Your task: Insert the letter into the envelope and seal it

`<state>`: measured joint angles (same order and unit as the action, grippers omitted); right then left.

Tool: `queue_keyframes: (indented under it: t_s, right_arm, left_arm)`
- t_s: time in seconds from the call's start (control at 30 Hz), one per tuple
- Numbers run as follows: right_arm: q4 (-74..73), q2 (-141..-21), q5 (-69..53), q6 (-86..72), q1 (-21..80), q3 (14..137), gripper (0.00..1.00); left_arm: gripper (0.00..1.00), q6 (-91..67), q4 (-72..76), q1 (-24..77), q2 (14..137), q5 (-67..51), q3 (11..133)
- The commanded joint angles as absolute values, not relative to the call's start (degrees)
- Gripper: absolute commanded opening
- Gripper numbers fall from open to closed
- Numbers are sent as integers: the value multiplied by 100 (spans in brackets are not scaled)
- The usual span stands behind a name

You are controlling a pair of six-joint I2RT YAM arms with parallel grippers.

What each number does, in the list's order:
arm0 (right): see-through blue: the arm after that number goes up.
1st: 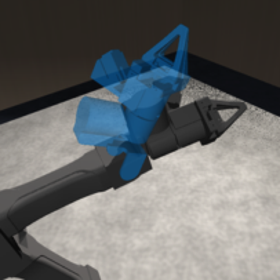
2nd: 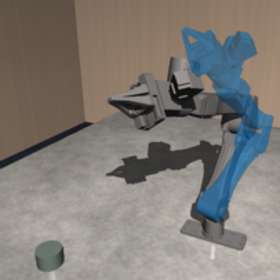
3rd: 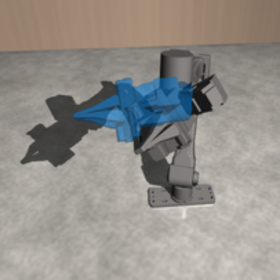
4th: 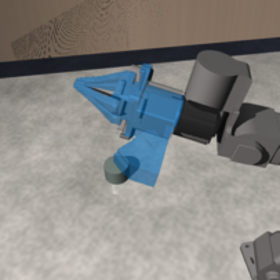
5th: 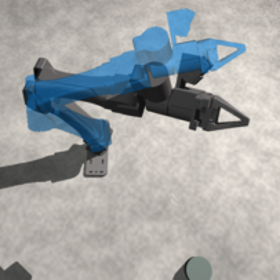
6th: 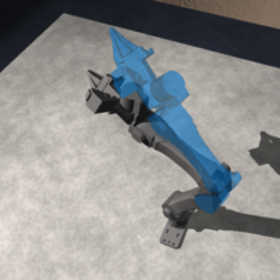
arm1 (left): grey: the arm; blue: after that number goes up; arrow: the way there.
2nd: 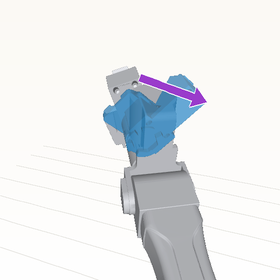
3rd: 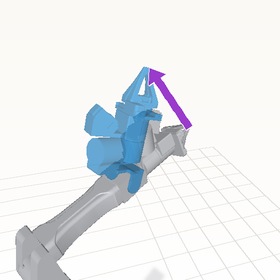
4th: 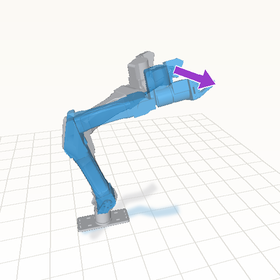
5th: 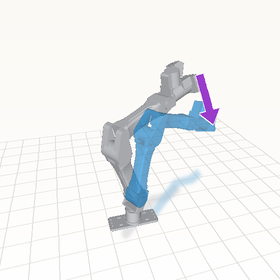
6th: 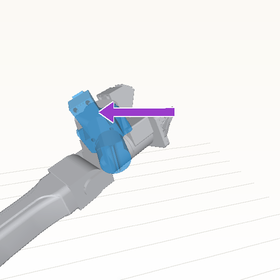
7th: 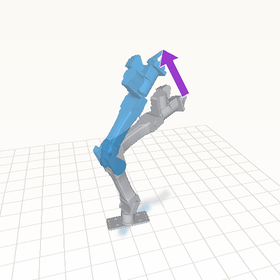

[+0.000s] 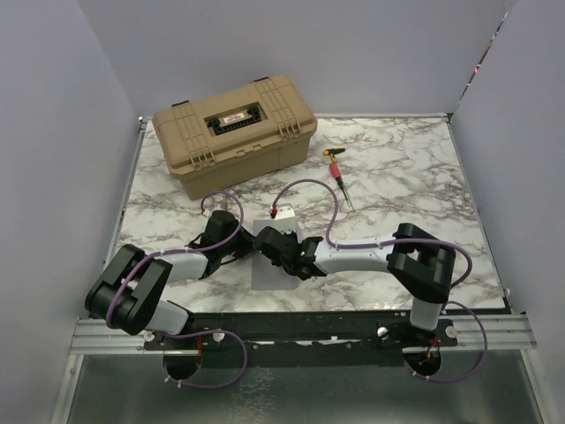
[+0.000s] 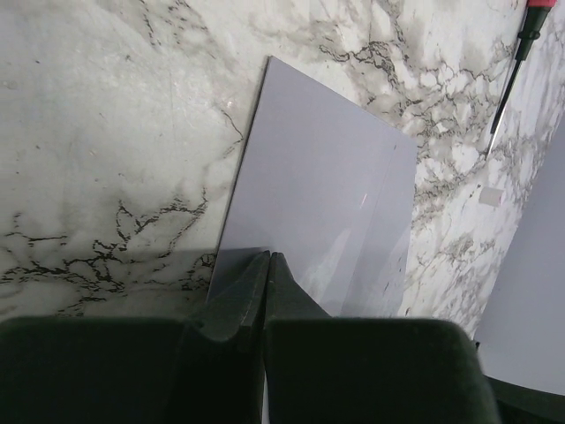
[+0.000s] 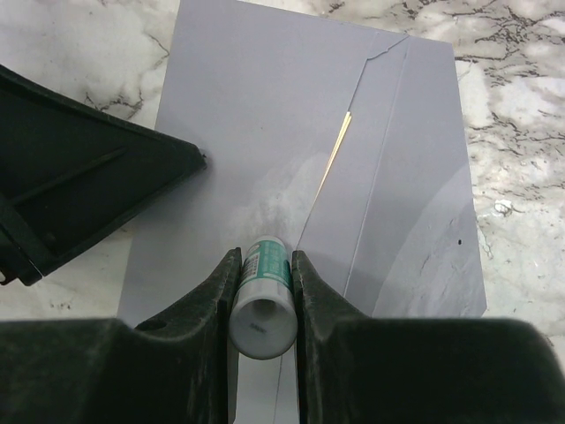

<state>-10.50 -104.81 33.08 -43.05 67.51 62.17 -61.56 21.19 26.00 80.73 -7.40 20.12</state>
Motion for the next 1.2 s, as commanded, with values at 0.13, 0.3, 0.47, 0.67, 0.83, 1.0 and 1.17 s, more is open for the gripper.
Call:
queue_keyframes:
  t_s: [0.13, 0.3, 0.47, 0.67, 0.83, 1.0, 1.17]
  right_arm:
    - [-1085, -11027, 3750, -4681, 6525, 6331, 0]
    - [-895, -11349, 3758, -4472, 6485, 6617, 0]
    - [-945, -11369, 3429, -4485, 6312, 6834, 0]
    - [-1225, -10627, 3425, -4298, 6293, 6906, 0]
    - [-1391, -10104, 3322, -4241, 6297, 6761, 0]
    - [-1459, -9993, 3182, -4379, 6300, 6491, 0]
    - [-1456, -10132, 3032, -4565, 6317, 6376, 0]
  left_arm:
    - [0, -5765, 1261, 2593, 8189, -188, 1706]
    - [0, -5698, 1262, 2568, 8254, -185, 1729]
    - [0, -5755, 1227, 2431, 8098, -462, 1797]
    - [0, -5777, 1151, 2418, 7725, -608, 1955]
    - [0, -6122, 1888, 2418, 7558, -1262, 2055]
    - [0, -6319, 2215, 2422, 7402, -1274, 2102]
    - [0, -6288, 2423, 2418, 7646, -1209, 2161]
